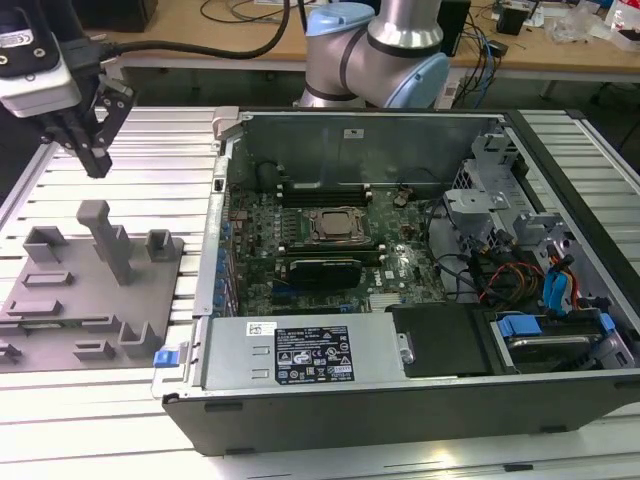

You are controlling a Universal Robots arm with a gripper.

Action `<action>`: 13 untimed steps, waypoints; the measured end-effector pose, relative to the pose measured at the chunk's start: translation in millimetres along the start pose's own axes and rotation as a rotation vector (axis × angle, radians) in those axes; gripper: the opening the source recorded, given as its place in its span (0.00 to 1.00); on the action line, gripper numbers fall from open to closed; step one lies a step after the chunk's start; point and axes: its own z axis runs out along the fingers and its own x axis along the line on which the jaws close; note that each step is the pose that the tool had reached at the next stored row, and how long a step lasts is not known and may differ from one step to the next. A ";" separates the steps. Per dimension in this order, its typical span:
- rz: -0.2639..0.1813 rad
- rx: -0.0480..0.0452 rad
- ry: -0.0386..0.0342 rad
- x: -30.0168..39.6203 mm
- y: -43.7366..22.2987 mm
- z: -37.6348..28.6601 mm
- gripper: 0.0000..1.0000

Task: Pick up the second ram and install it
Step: 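Reach for the second ram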

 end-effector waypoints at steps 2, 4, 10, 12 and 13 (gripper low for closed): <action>0.000 0.0001 0.0000 6.6 -2.2 0.1 0.11; 0.000 0.0000 0.0000 22.0 -4.0 0.5 0.11; 0.000 0.0000 0.0001 59.3 -14.8 1.7 0.11; 0.000 0.0000 0.0000 62.5 -24.4 2.0 0.11; 0.000 0.0000 0.0000 63.0 -25.8 2.0 0.11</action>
